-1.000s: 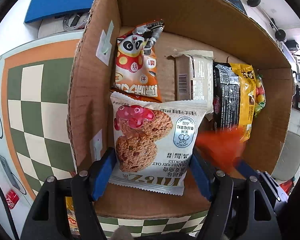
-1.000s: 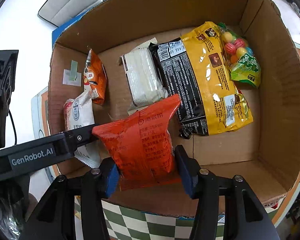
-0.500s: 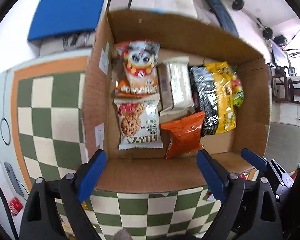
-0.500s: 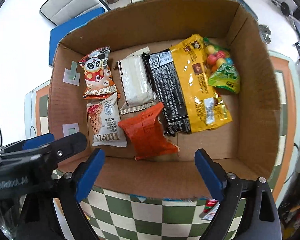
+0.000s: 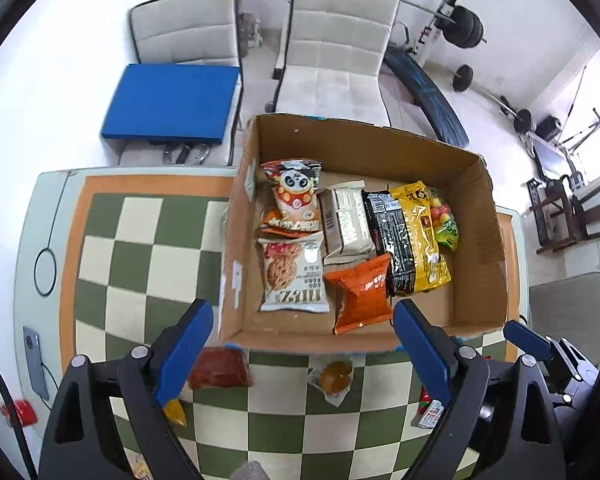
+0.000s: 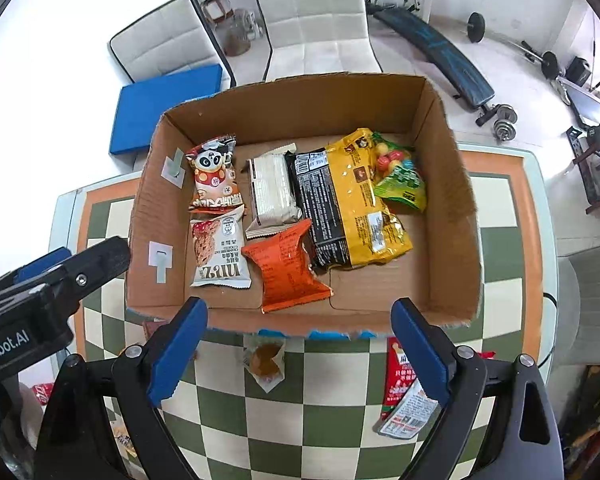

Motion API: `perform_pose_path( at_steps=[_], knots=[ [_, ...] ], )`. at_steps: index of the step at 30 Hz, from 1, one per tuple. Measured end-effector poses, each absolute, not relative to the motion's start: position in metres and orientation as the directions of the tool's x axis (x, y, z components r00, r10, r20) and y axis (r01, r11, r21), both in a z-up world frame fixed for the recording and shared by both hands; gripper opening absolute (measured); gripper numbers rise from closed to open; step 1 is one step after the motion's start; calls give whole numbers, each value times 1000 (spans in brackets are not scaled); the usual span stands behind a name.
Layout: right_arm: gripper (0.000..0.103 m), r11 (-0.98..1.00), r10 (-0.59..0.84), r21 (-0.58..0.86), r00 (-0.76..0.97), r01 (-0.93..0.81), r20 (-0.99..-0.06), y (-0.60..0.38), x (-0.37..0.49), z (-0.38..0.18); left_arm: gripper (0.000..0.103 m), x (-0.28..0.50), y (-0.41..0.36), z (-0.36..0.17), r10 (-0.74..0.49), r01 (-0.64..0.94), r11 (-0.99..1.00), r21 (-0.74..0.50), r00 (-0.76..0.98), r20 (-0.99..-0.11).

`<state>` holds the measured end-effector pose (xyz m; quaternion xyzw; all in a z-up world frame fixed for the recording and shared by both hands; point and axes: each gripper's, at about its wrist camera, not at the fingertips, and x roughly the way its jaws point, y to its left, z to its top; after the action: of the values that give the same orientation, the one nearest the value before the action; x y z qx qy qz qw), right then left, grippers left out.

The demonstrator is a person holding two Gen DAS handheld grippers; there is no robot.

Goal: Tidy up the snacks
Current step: 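Move both tools back toward the remaining snacks on the table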

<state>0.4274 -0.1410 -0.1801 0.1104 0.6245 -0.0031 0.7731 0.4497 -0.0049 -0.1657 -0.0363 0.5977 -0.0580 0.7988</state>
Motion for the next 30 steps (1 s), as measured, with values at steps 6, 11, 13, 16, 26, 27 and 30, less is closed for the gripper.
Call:
perform_pose_path(
  at_steps=[6, 11, 13, 16, 26, 27, 30],
  knots=[
    [95, 955, 172, 224, 251, 193, -952, -156, 384, -179, 92, 397, -13, -169, -96, 15, 995, -96, 320, -943],
    [95, 909, 177, 238, 201, 342, -963, -199, 337, -211, 92, 364, -30, -204, -47, 12, 999, -45, 286, -957],
    [96, 880, 178, 228, 155, 416, -972, -221, 320, -234, 92, 358, -36, -225, -39, 18, 999, -36, 242, -970],
    [95, 839, 198, 209, 76, 503, -977, -247, 299, -275, 92, 350, -42, -252, -37, 14, 999, -35, 177, -983],
    [90, 799, 184, 123, -44, 589, -982, -280, 272, -358, 92, 330, -61, -299, -11, 41, 999, -8, 71, -997],
    [88, 804, 177, 119, -42, 583, -983, -280, 272, -361, 92, 329, -64, -301, -6, 49, 999, -2, 71, -997],
    [77, 829, 133, 90, -38, 551, -990, -277, 274, -361, 92, 328, -76, -302, 4, 69, 998, 9, 67, -998]
  ],
)
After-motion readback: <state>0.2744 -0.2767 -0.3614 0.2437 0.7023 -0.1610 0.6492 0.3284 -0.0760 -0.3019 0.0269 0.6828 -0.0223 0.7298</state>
